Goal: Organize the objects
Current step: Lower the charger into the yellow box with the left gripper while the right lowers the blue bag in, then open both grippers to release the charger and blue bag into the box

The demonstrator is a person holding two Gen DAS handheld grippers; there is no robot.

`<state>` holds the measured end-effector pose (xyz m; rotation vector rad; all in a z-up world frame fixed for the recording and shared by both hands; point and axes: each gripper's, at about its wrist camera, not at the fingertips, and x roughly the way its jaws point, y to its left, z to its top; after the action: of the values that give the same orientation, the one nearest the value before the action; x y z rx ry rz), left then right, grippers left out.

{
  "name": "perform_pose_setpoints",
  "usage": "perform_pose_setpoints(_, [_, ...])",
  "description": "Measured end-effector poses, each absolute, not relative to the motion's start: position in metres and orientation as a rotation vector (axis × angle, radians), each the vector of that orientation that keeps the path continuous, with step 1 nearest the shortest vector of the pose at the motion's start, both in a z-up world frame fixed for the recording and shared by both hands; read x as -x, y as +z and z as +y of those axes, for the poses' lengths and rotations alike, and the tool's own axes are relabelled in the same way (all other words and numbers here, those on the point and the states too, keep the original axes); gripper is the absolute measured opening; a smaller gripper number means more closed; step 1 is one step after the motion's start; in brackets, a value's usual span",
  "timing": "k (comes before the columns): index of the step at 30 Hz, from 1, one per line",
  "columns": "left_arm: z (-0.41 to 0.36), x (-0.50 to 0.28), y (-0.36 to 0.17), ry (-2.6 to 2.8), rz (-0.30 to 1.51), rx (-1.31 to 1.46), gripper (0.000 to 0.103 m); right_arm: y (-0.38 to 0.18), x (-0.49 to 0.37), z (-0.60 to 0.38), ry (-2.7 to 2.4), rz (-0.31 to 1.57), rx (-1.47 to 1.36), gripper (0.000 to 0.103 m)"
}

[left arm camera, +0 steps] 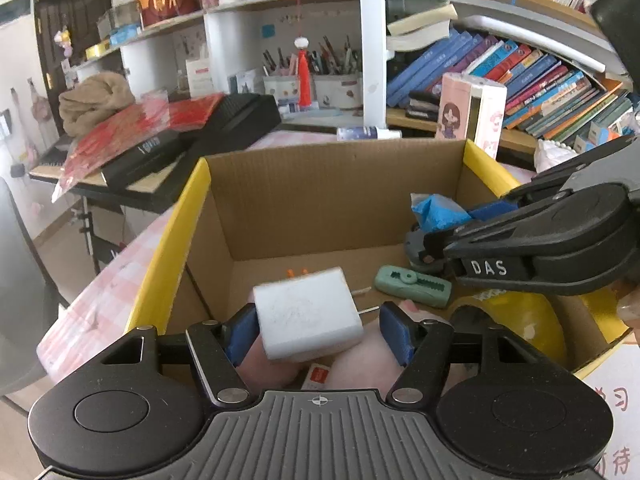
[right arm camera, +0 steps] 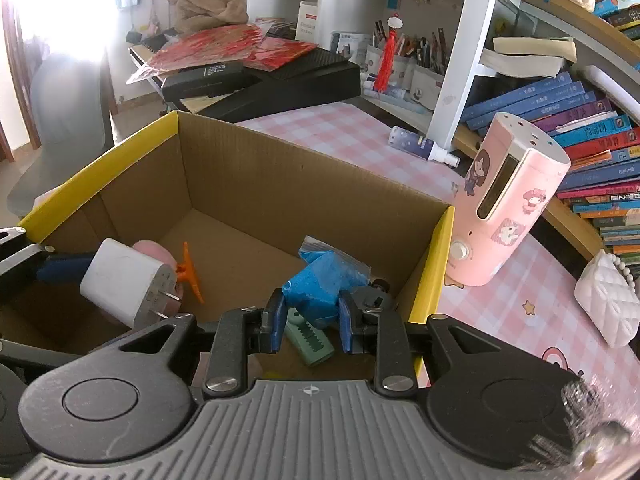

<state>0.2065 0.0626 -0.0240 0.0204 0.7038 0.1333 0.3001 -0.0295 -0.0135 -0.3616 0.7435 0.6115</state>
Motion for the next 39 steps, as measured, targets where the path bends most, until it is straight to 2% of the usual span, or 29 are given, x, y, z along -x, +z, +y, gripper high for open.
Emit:
perform_pose_setpoints(4, [0.060,-0.205,-0.019,0.125,0.673,-0.042,0.067,-0.013,-0.300,-0.029,0.612,0.744,0.363,0.025])
perform_pose_setpoints(7, [0.059,-0.203,-0.015,0.120,0.659,-0.046,0.074,-0.013,-0.300,-0.029,0.612,0.744,0.361,0.025])
perform_pose_setpoints(12, [0.056,-0.192,-0.004,0.110,0.607,-0.046,0.079,-0.012,-0.298,-0.028,0.620,0.742,0.357,0.025])
perform_pose_setpoints(21, [0.062,-0.177,0.007,0.136,0.580,-0.023,0.083,-0.011,-0.294,-0.029,0.596,0.734,0.358,0.025])
perform_pose_setpoints(39, [0.073,-0.139,0.038,0.148,0.483,0.034,0.093,0.038,-0.245,-0.072,0.504,0.625,0.226,0.044])
